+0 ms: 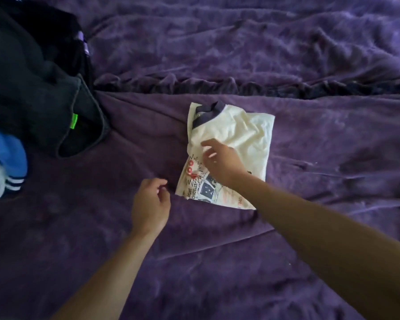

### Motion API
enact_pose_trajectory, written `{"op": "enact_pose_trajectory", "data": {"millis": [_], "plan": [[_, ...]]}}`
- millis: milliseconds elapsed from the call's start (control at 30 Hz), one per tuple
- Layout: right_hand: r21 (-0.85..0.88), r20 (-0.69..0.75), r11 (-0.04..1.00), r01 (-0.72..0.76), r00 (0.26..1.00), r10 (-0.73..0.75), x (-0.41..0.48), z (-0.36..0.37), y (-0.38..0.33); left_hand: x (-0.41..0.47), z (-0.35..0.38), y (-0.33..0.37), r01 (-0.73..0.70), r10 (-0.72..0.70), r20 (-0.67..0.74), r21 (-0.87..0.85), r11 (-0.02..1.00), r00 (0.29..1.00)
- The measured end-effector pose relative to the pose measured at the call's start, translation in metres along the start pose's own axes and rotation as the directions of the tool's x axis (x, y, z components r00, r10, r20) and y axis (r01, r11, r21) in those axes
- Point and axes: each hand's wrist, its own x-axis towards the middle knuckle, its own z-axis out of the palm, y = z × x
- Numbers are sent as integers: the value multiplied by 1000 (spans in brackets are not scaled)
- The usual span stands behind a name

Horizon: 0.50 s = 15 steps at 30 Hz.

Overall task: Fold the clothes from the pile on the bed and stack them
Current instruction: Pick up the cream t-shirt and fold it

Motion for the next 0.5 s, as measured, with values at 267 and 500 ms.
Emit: {"op": "enact_pose_trajectory", "data": {"millis": [267, 500], "plan": [[-605, -180, 792, -82, 983, -35, -15, -53, 85, 77, 54, 73, -586, 539, 235, 396, 707, 809], [-421, -326, 857, -297, 931, 163, 18, -78, 127, 175, 65, 71, -538, 444, 306, 529, 656, 842]]}}
